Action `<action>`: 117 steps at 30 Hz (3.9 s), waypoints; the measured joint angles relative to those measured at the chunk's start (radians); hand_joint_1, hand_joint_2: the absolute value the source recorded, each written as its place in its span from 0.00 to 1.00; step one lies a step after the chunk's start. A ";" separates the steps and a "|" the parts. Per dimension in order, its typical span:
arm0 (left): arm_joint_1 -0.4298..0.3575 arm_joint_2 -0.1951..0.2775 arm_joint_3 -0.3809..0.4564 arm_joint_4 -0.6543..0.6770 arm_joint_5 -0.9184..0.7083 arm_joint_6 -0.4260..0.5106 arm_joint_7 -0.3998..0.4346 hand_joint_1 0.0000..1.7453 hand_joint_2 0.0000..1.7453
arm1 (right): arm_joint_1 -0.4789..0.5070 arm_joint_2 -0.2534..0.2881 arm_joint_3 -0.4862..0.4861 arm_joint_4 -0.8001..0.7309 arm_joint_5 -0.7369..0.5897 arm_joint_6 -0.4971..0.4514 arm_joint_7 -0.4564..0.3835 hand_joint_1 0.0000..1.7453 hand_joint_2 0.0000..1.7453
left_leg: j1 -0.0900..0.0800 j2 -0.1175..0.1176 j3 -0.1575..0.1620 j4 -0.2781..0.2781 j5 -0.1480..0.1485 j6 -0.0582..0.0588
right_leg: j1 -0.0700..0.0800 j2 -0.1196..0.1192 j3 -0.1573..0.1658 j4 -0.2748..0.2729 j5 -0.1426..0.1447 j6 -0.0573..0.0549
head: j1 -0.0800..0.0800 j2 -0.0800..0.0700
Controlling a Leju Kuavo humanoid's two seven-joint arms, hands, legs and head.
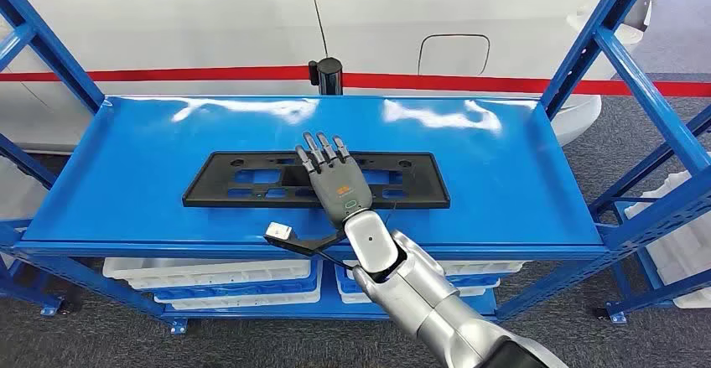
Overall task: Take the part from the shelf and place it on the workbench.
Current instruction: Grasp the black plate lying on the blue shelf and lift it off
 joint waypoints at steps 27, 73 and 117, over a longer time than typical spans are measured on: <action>0.004 0.000 0.024 0.000 -0.014 0.000 -0.017 0.00 0.00 | -0.040 0.022 0.004 0.089 -0.001 0.085 -0.005 1.00 1.00 | 0.000 0.000 0.000 0.000 0.000 0.000 | 0.000 0.000 0.000 0.000 0.000 0.000 | 0.000 0.000; 0.003 -0.002 0.036 0.000 -0.066 0.019 -0.074 0.00 1.00 | 0.246 -0.163 -0.253 -0.897 -1.252 -0.204 -0.707 1.00 1.00 | -0.001 0.000 -0.004 0.000 0.000 0.000 | 0.000 0.000 -0.004 0.000 0.001 0.001 | 0.000 0.000; 0.014 0.041 0.101 -0.001 -0.068 0.049 -0.119 0.00 1.00 | 0.369 -0.341 -0.177 -1.098 -1.634 0.170 -0.751 1.00 1.00 | 0.008 -0.004 -0.017 -0.009 0.025 -0.013 | -0.008 0.006 -0.017 0.004 0.012 0.005 | 0.004 0.000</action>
